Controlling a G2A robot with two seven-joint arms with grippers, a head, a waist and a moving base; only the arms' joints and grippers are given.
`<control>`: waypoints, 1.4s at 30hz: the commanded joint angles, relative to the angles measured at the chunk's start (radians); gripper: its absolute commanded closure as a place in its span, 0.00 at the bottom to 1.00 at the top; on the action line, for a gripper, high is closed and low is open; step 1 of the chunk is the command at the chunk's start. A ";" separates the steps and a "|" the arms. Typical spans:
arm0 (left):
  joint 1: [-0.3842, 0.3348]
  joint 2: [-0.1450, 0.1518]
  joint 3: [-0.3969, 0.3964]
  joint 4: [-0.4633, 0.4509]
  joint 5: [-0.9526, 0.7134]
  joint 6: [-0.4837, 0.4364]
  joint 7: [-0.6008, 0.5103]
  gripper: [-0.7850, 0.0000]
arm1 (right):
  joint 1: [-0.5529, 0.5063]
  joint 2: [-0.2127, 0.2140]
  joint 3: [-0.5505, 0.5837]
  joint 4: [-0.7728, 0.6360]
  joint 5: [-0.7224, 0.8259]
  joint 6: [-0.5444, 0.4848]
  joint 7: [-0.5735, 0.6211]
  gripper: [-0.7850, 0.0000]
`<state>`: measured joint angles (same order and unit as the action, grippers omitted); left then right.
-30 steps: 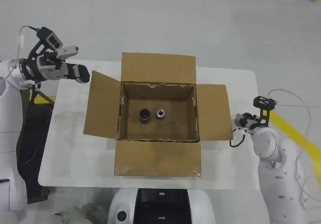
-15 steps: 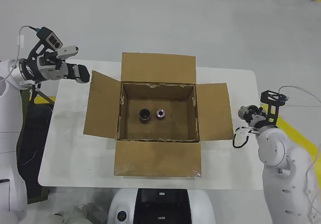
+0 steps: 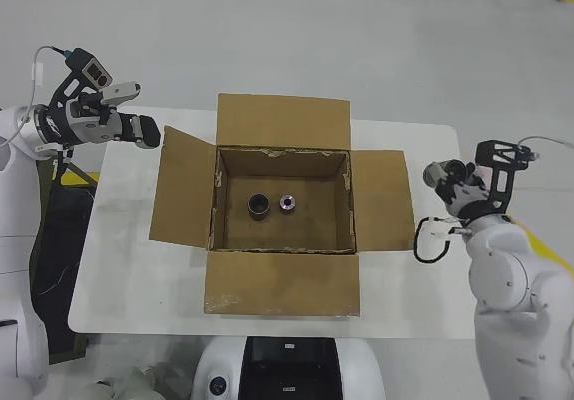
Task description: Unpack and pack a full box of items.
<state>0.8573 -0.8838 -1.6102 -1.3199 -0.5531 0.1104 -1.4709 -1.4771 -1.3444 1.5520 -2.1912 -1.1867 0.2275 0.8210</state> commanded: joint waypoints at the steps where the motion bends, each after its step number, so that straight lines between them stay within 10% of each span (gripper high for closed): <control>1: 0.000 0.000 0.000 0.000 0.000 0.000 0.000 0.00 | 0.003 0.000 -0.018 -0.024 -0.005 -0.005 -0.001 1.00; 16: 0.000 0.000 0.000 0.000 0.000 0.000 0.000 0.00 | 0.053 -0.006 -0.282 -0.109 -0.052 -0.065 0.066 1.00; 42: 0.000 0.000 0.000 0.000 0.000 0.000 0.000 0.00 | 0.295 -0.063 -0.598 0.243 -0.128 0.041 0.141 1.00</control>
<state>0.8573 -0.8838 -1.6102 -1.3199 -0.5531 0.1104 -1.4709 -1.1881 -1.4056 0.9575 -1.9677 -1.3176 0.2631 0.9630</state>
